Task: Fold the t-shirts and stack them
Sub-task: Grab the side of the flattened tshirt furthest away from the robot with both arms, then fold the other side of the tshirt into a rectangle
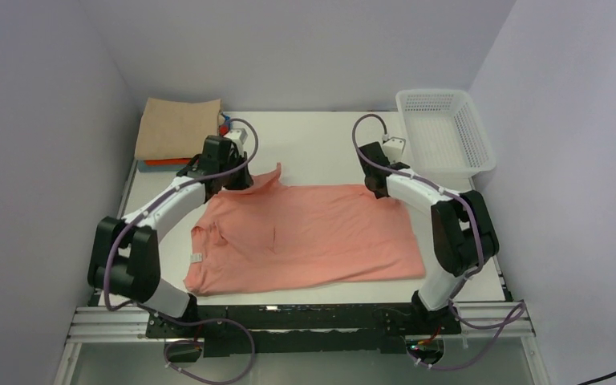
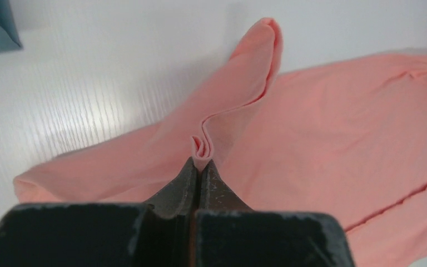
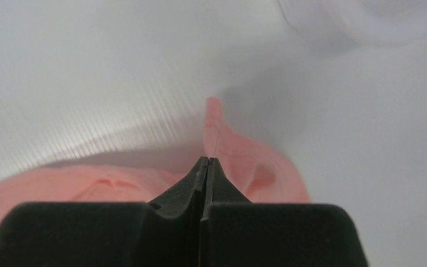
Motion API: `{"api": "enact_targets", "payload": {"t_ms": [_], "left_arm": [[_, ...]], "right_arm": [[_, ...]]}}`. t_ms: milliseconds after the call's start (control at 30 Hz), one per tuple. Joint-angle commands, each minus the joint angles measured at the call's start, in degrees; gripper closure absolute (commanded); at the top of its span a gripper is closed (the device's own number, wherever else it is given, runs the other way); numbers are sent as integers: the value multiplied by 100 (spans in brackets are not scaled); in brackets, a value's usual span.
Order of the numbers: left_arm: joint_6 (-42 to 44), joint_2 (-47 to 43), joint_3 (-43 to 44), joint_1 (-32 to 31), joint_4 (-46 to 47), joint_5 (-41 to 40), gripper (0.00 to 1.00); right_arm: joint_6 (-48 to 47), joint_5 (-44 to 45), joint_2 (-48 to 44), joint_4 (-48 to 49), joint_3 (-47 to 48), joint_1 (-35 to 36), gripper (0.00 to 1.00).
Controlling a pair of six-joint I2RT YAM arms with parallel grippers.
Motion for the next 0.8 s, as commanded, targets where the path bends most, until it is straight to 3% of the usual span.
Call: {"api": "enact_targets", "payload": {"t_ms": [0,400,767], "left_arm": [[-214,-934,-613,-269,139,-356,100],[-919,-3037,-2165,-510,-513,-538,100],[-1549,-4382,-2729,-543,-1262,-853,100]], "right_arm": [[59,-13,-683,-113,-329,115,100],[65,32,-1866,-536,-1228,136,100],[-104,193,-2200,-698,-1250,124,100]]}}
